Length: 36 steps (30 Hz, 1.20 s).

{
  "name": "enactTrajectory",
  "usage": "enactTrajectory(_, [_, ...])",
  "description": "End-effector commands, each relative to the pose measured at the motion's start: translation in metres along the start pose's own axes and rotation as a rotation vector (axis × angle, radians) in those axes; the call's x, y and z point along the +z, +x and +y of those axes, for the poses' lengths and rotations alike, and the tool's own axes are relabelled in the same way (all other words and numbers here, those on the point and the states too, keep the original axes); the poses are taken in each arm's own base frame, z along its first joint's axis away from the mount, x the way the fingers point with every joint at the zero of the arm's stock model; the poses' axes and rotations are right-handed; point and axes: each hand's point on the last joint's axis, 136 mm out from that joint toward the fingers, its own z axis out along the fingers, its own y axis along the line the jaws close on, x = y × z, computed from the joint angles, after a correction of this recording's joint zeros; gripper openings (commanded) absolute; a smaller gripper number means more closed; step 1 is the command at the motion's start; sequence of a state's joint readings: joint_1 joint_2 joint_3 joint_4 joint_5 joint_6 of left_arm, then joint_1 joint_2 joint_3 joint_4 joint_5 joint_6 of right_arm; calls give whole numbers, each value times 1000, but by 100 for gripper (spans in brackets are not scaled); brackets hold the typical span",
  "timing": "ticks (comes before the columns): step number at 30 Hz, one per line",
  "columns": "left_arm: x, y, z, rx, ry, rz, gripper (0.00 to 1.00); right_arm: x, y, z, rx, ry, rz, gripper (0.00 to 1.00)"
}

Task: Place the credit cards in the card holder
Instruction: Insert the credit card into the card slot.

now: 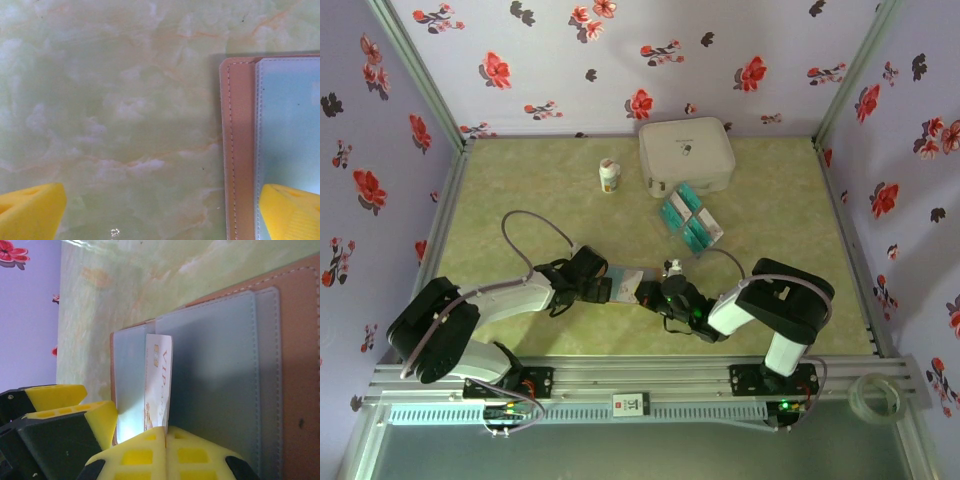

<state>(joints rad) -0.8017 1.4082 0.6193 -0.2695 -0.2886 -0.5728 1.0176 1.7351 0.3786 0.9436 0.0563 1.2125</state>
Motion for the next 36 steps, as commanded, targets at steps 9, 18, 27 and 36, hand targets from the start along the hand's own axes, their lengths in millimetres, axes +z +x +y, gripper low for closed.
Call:
enactTrajectory(9, [4, 6, 5, -1, -32, 6, 100, 6, 18, -32, -38, 124, 69, 9])
enactTrajectory(18, [1, 4, 5, -14, -28, 2, 100, -8, 3, -16, -152, 218, 81, 44])
enactTrajectory(27, [-15, -17, 3, -54, -16, -28, 100, -31, -29, 9, -333, 355, 85, 54])
enactTrajectory(36, [-25, -27, 38, -160, -114, -14, 100, -34, -43, 11, -397, 434, 117, 44])
